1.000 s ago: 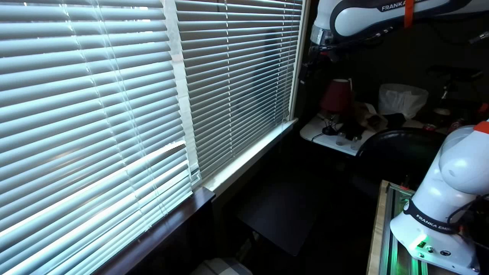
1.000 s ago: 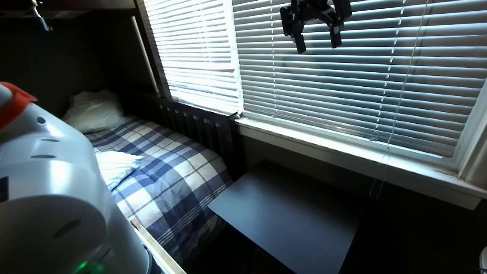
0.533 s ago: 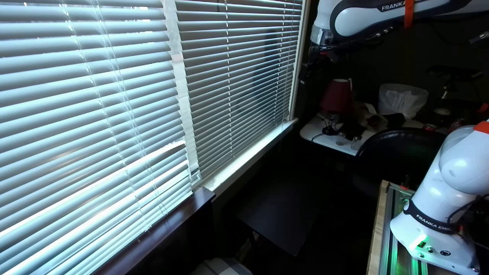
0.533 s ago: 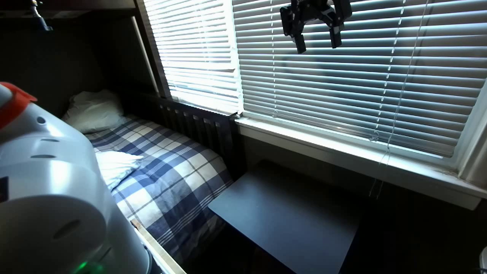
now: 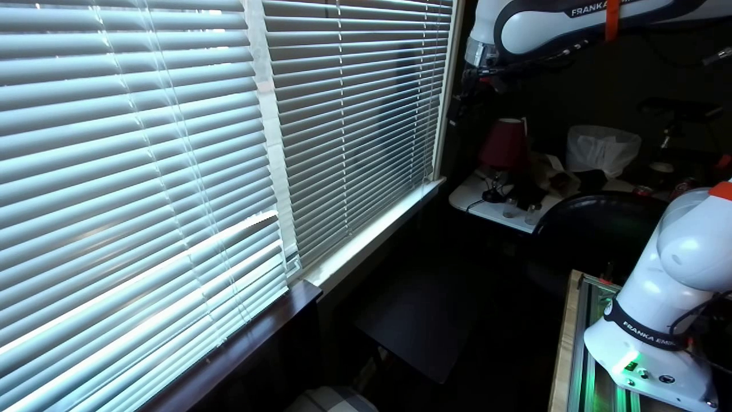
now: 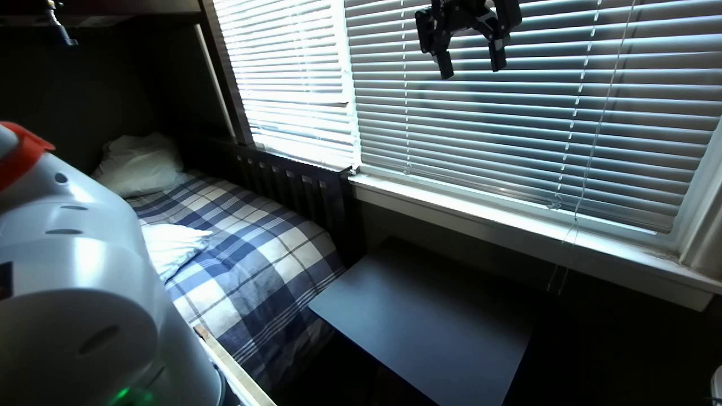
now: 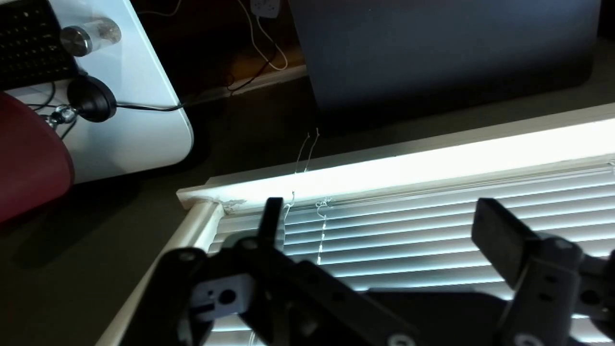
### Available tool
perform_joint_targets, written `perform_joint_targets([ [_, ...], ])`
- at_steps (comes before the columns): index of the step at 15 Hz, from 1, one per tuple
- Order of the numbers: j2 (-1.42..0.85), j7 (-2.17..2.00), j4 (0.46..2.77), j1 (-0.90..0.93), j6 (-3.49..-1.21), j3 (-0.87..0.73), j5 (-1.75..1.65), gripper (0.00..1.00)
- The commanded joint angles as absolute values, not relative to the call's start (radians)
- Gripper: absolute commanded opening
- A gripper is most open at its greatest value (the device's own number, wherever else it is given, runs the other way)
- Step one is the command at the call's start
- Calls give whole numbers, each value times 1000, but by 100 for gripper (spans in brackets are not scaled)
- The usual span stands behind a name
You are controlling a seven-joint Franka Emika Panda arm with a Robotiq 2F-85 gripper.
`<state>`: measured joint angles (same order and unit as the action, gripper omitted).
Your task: Put the bottle to the left
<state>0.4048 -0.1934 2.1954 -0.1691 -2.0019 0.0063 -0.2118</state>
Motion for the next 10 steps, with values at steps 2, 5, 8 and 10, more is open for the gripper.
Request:
perform_joint_targets([
  [2, 414, -204, 2208, -160, -1988, -12, -219, 100],
  [5, 435, -201, 2249, -167, -1963, -35, -203, 100],
  [8, 446, -210, 2296, -180, -1964, -68, -192, 100],
  [10, 441, -246, 2329, -205, -1988, -87, -204, 100],
])
